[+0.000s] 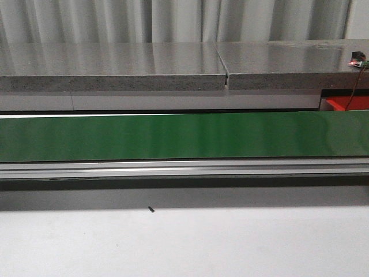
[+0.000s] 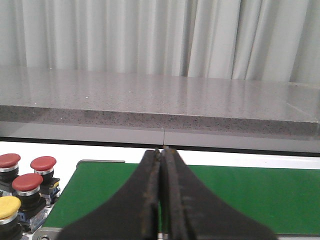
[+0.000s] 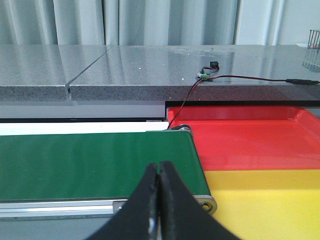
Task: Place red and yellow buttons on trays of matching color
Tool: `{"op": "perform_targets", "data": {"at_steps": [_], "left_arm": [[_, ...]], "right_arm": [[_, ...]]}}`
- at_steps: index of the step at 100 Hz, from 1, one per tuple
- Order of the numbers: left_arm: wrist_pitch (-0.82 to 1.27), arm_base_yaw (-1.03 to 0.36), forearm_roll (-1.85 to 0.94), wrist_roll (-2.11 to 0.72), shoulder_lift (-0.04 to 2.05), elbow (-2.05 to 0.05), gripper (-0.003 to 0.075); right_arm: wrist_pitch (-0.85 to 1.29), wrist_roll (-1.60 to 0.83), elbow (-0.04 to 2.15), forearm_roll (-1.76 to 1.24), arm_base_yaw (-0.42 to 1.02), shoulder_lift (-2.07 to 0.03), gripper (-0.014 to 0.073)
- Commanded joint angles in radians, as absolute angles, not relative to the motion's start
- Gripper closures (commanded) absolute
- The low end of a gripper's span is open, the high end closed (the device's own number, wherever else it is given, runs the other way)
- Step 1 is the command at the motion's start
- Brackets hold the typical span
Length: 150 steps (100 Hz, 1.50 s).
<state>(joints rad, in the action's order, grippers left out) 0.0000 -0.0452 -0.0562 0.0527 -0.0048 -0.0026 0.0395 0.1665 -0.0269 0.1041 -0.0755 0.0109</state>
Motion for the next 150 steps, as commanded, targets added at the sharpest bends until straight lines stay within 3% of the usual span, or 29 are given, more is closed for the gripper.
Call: {"op": "perform_targets", "data": {"at_steps": [1,64,82,114,150], "left_arm": [[-0.084,-0.047,-0.065,0.055,-0.038,0.029,0.0741],[-0.081,-0.047,-0.065,0.055,-0.038,0.027,0.0741],[0.066,-0.047,-0.042,0.055,-0.02,-0.086,0.0741],[0.305,-0.047,0.034,0.055,0.204,-0.382,0.0741],[0.423,-0.047,0.043,0.055,0.54,-0.613,0.073]], "right_arm": [[-0.034,0.165,-0.011,0.108,-0.08,0.029,0.066],[-0.034,0.165,-0.011,0.108,-0.08,0.029,0.066],[-0.034,0.165,-0.011,0.108,-0.08,0.029,0.066],[-0.034,0.165,-0.011,0.108,-0.08,0.029,0.066],[-0.034,0.165,-0.011,0.108,-0.08,0.029,0.066]]}}
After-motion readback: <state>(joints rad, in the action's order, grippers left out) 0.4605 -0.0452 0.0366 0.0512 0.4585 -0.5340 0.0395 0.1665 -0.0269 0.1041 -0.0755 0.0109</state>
